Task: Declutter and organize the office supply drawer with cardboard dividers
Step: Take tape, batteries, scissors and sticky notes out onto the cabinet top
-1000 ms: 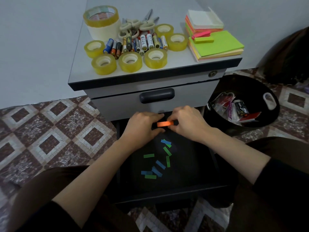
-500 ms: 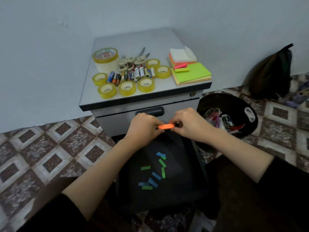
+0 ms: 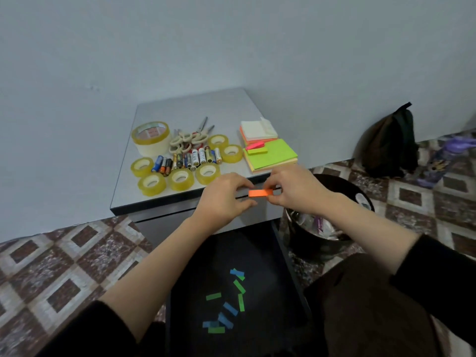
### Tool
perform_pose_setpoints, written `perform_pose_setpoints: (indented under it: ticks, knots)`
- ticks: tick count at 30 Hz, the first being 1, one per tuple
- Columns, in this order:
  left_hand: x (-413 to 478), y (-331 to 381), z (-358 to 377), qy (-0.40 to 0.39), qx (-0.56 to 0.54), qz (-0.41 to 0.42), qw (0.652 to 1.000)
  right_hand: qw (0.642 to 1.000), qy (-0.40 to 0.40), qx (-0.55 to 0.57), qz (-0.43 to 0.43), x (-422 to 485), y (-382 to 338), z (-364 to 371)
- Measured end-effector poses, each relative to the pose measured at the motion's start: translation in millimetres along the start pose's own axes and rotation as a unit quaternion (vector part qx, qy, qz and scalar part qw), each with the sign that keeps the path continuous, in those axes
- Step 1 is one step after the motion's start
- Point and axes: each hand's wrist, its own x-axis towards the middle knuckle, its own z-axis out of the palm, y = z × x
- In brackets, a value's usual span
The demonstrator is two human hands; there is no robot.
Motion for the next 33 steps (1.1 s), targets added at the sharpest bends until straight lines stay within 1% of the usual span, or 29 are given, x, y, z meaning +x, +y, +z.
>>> perform_pose_setpoints:
  ticks: [2,4,9,11,13,16,19,21,27,33]
  knots:
    - [5,-5,3,0.032,0.003,0.005,0.999,1.000,0.018,0.003,0.023,9,12,-11]
    - [9,-8,6,0.036,0.027,-0.003,0.999,0.998,0.032,0.018,0.045,20,23,-22]
    - [14,-12,22,-0.040,0.051,-0.012,0.998,0.997,0.031,0.010,0.063,52,39,-35]
    - [14,-15,29,-0.050,0.076,-0.002,0.996,0.998,0.022,0.007,0.062,63,40,-33]
    - [14,-19,34,-0.038,0.089,0.005,0.995,0.998,0.009,0.003,0.064,71,40,-29]
    - [14,-23,37,-0.017,0.078,0.017,0.997,0.998,-0.002,0.007,0.061,79,40,-21]
    - [12,-26,39,0.006,0.079,0.054,0.995,0.998,-0.003,0.003,0.057,84,40,-17]
    - [11,-28,40,0.003,0.085,0.068,0.994,0.998,-0.002,0.000,0.056,86,40,-16]
    - [11,-33,42,-0.016,0.093,0.066,0.993,0.998,0.003,0.005,0.056,91,41,-15]
    - [11,-35,44,-0.002,0.104,0.079,0.991,0.998,0.000,0.010,0.062,92,40,-15]
